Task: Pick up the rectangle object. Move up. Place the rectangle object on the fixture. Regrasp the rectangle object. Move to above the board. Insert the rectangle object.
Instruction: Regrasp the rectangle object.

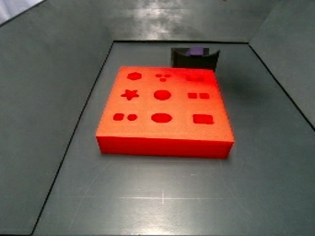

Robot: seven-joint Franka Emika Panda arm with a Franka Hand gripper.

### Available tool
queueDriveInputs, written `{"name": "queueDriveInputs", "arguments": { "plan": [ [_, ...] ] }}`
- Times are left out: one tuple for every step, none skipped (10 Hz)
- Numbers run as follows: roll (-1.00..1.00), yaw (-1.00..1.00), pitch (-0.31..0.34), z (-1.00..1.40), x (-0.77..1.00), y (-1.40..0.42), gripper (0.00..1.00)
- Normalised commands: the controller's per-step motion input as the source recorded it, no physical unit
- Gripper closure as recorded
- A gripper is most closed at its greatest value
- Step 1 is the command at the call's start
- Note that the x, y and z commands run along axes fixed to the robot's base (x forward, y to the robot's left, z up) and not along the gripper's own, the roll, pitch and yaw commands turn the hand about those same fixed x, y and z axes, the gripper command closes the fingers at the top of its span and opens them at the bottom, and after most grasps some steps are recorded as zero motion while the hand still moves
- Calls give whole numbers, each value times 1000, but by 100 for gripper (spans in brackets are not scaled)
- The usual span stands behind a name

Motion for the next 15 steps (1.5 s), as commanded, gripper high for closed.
{"name": "queueDriveInputs", "arguments": {
  "plan": [
    [1000,22,-27,3,-1,-18,0],
    [1000,22,-19,-9,15,-22,0],
    [1000,23,-15,-9,23,-23,0],
    [1000,24,1,-12,36,-25,0],
    [1000,29,21,-11,53,-27,0],
    [1000,35,45,-8,64,-32,0],
    [1000,47,76,-13,74,-34,0],
    [874,58,101,-16,85,-36,0],
    [610,78,116,-16,89,-41,0],
    [415,97,120,-19,89,-42,0],
    [223,121,111,-5,85,-24,0],
    [75,25,157,-1000,32,79,0],
    [56,41,123,-1000,34,77,0],
    [50,71,96,-1000,43,75,0],
    [45,111,51,-1000,51,67,0]
  ]
}}
